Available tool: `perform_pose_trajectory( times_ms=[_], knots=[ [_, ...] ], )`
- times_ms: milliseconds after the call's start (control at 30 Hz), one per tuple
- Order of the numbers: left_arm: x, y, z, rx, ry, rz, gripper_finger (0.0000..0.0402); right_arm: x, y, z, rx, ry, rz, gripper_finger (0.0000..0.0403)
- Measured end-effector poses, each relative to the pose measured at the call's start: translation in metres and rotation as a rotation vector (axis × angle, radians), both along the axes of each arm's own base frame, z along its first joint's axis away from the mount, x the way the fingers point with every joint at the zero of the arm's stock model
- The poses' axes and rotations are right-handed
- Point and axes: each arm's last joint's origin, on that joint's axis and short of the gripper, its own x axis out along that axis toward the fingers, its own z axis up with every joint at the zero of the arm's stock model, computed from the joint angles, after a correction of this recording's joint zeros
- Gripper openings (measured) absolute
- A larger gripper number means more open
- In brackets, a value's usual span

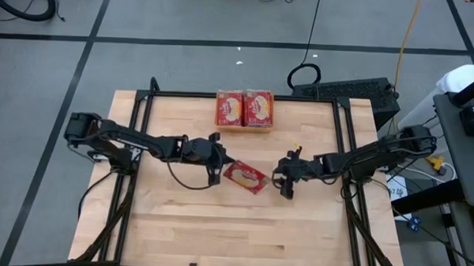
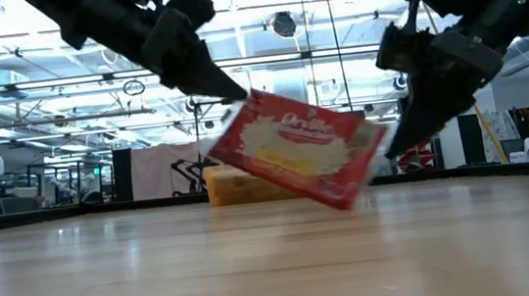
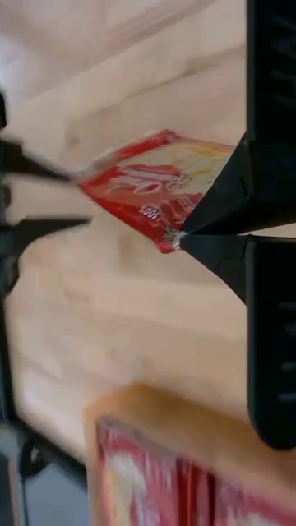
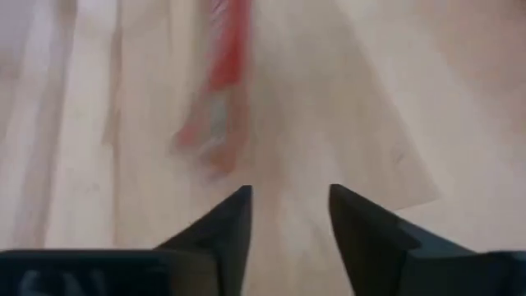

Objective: Sort popcorn bags into baskets
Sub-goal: Put the popcorn pack into the orange bin

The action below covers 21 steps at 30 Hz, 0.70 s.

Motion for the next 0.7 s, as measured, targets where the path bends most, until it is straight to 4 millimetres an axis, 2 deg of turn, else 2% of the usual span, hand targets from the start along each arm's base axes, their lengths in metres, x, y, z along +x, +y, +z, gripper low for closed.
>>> perform_pose_trajectory(
  times_ms=[100,200,400,500,600,700],
  knots=[
    [-0.002,0.001,0.007,0.011,-0.029,0.021,0.0002,0.003,0.006,-0.005,0.053,0.005,0.031,0.0191],
    [-0.004,0.001,0.01,0.013,-0.036,0.024,0.0002,0.015,0.015,-0.008,0.1,-0.083,0.078,0.0219],
    [-0.005,0.0,0.009,0.014,-0.022,0.035,0.0002,0.034,0.022,-0.018,0.087,-0.239,0.091,0.0241],
    [-0.005,0.0,0.009,0.006,-0.024,0.045,0.0002,0.039,0.019,-0.022,0.044,-0.277,0.097,0.0219],
    [-0.005,0.0,0.009,0.002,-0.019,0.046,0.0002,0.041,0.013,-0.022,0.056,-0.289,0.051,0.0167],
    [-0.007,0.0,0.01,0.01,-0.016,0.042,0.0002,0.039,0.007,-0.028,0.087,-0.22,-0.011,0.0119]
  ],
)
